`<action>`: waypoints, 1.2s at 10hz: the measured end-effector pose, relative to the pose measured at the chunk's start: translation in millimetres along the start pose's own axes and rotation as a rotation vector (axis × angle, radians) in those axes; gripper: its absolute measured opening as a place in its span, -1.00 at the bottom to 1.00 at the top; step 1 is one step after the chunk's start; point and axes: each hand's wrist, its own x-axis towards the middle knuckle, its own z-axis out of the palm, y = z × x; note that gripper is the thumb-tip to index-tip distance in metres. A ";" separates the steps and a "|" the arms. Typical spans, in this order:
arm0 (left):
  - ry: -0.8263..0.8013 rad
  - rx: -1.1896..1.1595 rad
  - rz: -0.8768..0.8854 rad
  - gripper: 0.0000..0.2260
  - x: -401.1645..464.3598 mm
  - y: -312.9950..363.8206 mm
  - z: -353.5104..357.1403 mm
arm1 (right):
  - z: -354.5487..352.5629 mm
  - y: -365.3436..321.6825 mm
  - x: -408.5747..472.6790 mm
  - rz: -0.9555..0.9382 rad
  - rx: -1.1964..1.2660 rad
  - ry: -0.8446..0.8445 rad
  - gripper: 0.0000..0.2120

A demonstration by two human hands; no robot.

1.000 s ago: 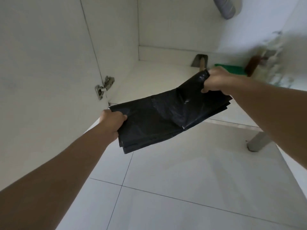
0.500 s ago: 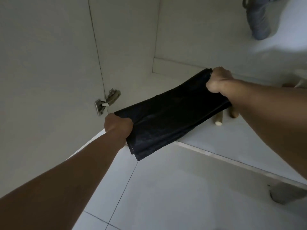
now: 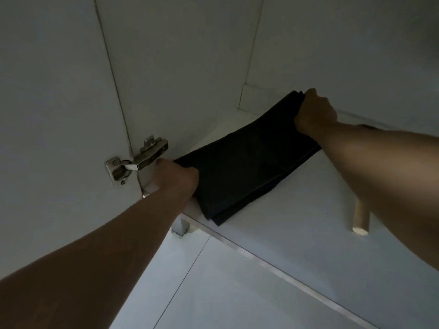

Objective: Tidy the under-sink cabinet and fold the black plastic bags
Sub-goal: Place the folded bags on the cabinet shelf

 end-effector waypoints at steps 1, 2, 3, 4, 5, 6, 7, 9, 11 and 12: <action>0.043 0.128 0.013 -0.58 9.7 0.4 9.2 | 24.9 -7.1 13.2 -0.074 -0.002 0.065 -0.47; 0.150 0.149 0.068 -0.54 14.7 -5.3 18.2 | 50.0 -10.3 7.8 -0.100 -0.053 0.056 -0.34; 0.178 -0.036 0.035 -0.48 12.1 -5.9 29.3 | 75.2 -12.8 -10.1 0.003 0.027 -0.073 -0.44; 0.185 -0.130 0.036 -0.41 8.2 -4.9 41.3 | 99.8 -11.8 -27.2 0.028 0.099 -0.244 -0.45; 0.233 -0.168 0.056 -0.41 10.0 -2.9 52.7 | 110.6 -17.0 -36.4 -0.059 0.207 -0.289 -0.42; 0.252 -0.164 0.023 -0.44 13.4 3.4 57.9 | 109.2 -25.2 -33.2 -0.115 0.289 -0.239 -0.48; 0.230 -0.113 0.031 -0.45 22.2 3.8 59.0 | 100.6 -30.3 -28.6 -0.117 0.228 -0.279 -0.56; 0.209 0.044 0.135 -0.54 30.2 0.9 57.0 | 101.3 -34.5 -22.8 -0.167 0.029 -0.211 -0.60; 0.209 0.125 0.212 -0.52 24.5 4.0 56.4 | 129.8 -22.2 -11.0 -0.281 0.104 -0.255 -0.88; 0.340 0.443 0.439 -0.49 15.5 -3.3 53.7 | 122.2 -17.9 -21.5 -0.147 -0.042 -0.180 -0.46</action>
